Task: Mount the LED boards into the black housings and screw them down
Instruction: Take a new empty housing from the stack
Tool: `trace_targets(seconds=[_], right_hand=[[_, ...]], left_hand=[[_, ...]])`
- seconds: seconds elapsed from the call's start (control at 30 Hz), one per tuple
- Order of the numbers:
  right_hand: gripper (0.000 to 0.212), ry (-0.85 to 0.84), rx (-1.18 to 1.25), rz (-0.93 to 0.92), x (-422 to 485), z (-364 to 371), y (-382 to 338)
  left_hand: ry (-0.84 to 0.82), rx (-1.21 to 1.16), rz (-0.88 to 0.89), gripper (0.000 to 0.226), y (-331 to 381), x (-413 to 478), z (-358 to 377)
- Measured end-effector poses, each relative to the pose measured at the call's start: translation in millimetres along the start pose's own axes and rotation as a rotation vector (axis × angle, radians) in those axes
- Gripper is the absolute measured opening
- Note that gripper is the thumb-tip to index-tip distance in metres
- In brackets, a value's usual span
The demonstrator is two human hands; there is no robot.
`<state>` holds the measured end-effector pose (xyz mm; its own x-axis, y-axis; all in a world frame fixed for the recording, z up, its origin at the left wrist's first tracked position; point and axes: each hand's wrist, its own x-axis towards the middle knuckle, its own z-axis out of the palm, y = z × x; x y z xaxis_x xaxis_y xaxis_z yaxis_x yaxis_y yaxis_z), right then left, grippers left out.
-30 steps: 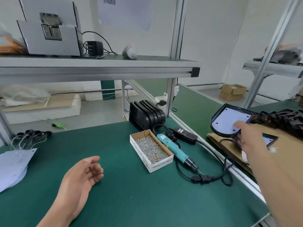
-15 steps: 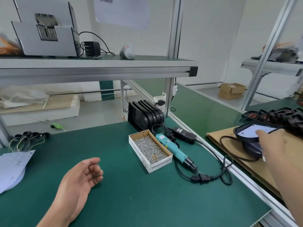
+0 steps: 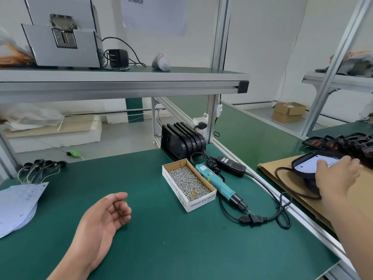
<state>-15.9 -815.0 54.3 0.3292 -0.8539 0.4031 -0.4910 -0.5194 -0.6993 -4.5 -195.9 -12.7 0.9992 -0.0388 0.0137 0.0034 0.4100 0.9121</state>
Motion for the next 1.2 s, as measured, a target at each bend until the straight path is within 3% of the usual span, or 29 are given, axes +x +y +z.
trace_targets(seconds=[0.1, 0.37, 0.53, 0.83, 1.0, 1.2], right_hand=[[0.046, 0.001, 0.016, -0.092, -4, 2, -3], [0.057, -0.045, 0.102, -0.299, -38, 13, -40], [0.028, -0.18, 0.138, -0.487, -71, 40, -78], [0.023, -0.499, 0.171, -0.85, -161, 91, -184], [0.025, -0.512, 0.085, -1.109, -184, 118, -230], [0.036, -0.461, -0.445, -1.41, -191, 135, -264]], left_hand=[[-0.002, -0.004, -0.004, 0.037, 0, 0, 1], [-0.004, -0.01, -0.001, 0.038, 1, -1, 3], [-0.003, -0.004, -0.003, 0.044, 3, -4, 7], [0.02, -0.016, -0.025, 0.055, 9, -8, 14], [0.025, -0.035, -0.043, 0.052, 13, -11, 17], [0.058, -0.059, -0.054, 0.062, 16, -14, 18]])
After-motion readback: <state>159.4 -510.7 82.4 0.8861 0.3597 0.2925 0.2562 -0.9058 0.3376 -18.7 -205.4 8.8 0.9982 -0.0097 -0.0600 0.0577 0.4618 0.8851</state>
